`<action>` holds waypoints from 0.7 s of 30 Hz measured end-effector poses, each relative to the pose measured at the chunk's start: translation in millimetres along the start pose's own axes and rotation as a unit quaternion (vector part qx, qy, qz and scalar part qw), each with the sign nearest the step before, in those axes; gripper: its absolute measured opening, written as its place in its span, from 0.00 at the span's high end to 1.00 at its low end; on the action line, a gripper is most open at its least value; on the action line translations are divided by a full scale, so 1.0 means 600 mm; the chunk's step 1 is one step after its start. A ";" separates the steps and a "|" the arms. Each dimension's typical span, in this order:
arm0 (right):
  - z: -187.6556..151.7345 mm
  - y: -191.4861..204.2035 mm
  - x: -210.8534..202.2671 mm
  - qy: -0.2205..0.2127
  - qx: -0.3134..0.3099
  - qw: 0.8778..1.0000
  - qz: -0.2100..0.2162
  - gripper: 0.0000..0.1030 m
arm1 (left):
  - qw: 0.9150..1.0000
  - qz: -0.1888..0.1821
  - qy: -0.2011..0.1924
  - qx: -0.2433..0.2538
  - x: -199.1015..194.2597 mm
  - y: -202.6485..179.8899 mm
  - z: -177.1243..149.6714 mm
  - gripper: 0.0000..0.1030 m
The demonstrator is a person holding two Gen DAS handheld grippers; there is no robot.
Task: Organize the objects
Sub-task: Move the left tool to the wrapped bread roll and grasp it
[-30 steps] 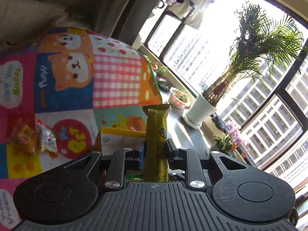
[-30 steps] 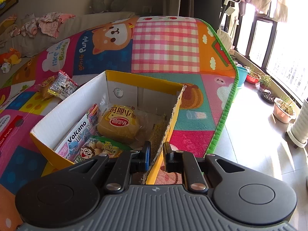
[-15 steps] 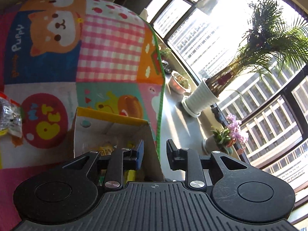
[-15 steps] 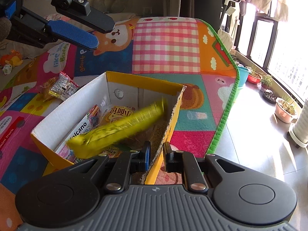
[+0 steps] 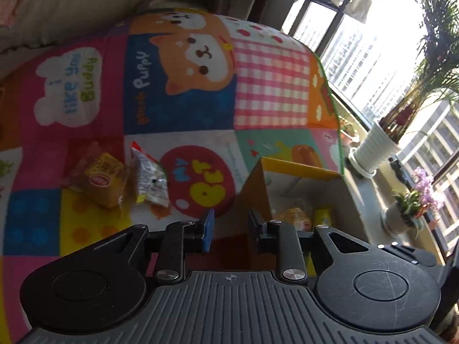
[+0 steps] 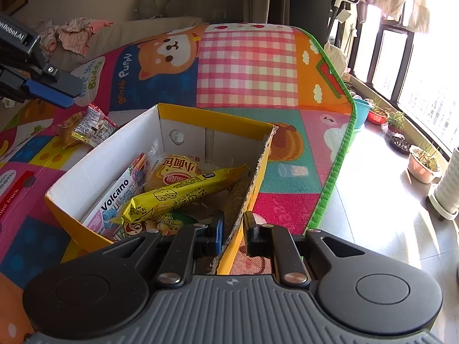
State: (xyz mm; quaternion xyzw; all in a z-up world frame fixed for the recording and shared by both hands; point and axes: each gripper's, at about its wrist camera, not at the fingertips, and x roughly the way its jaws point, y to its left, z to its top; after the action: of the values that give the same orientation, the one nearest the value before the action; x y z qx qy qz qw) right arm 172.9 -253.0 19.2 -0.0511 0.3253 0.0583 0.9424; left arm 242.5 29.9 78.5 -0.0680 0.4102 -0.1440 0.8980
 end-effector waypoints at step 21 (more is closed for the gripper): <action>0.007 0.011 0.000 0.012 -0.019 1.000 -0.016 0.87 | 0.993 0.073 0.069 0.068 0.047 0.076 -0.087 0.73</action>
State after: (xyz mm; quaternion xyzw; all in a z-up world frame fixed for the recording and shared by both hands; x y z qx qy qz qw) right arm 174.4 -245.7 22.1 -0.0744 0.3342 0.0488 0.9383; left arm 230.2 64.1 13.2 0.0332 0.4644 -0.1095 0.8782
